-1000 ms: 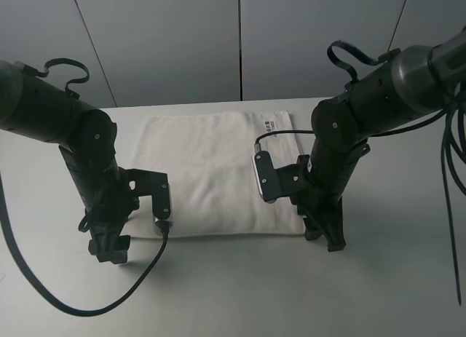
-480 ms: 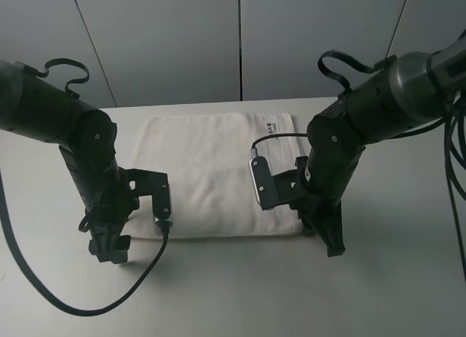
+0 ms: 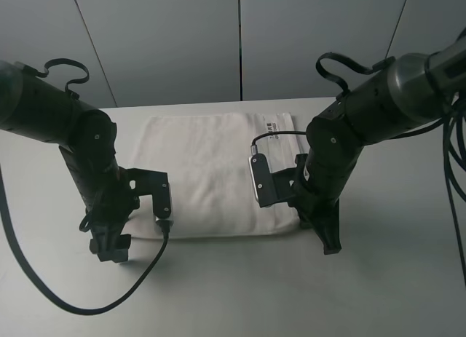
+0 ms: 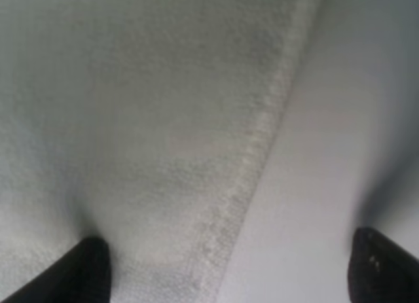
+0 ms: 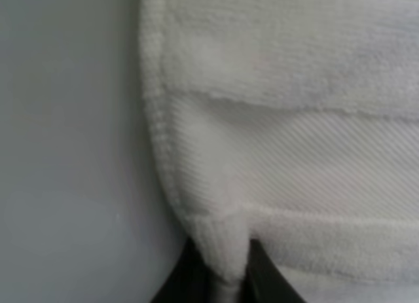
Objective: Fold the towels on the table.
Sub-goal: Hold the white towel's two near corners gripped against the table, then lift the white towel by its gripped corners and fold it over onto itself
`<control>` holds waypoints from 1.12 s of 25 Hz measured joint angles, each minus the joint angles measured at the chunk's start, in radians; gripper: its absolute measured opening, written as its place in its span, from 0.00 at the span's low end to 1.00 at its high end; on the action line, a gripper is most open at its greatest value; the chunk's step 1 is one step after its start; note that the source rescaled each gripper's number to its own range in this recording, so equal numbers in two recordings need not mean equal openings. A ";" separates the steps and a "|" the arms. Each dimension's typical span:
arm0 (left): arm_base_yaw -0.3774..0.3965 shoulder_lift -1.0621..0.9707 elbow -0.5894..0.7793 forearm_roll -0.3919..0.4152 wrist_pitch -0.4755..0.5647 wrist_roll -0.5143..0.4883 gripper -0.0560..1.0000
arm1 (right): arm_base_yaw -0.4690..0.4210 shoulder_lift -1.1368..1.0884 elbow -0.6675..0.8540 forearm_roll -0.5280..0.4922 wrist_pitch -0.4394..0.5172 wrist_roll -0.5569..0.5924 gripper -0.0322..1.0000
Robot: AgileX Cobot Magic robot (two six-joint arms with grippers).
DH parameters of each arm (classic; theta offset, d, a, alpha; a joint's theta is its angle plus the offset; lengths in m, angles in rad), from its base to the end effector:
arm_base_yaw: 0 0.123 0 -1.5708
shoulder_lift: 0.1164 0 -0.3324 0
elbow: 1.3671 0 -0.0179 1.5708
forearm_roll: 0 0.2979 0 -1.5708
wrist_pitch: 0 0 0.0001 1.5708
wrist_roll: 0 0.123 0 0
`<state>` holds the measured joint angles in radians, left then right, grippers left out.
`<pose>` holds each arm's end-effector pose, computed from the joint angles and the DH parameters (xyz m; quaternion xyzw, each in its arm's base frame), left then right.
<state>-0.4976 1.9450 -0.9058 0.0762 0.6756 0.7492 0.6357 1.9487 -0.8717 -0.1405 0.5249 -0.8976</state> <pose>0.2990 -0.1558 0.0613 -0.6078 -0.7932 -0.0192 0.0310 0.2815 0.1970 0.0540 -0.7348 0.6767 -0.0402 0.0230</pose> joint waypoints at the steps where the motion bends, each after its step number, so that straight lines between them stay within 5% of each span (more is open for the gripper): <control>1: 0.000 0.000 0.000 0.002 -0.007 -0.009 0.89 | 0.000 0.000 0.000 0.005 0.000 0.001 0.03; 14: 0.000 0.002 0.000 0.106 -0.094 -0.091 0.19 | 0.000 -0.002 0.000 0.124 -0.013 0.037 0.03; 20: 0.000 0.002 0.000 0.116 -0.097 -0.100 0.07 | 0.000 -0.011 0.002 0.126 -0.016 0.045 0.03; 28: -0.009 0.002 -0.004 0.116 -0.055 -0.123 0.06 | 0.001 -0.098 0.018 0.156 0.025 0.045 0.03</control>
<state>-0.5062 1.9472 -0.9097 0.1920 0.6205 0.6265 0.6365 1.8511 -0.8532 0.0154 0.5504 -0.8526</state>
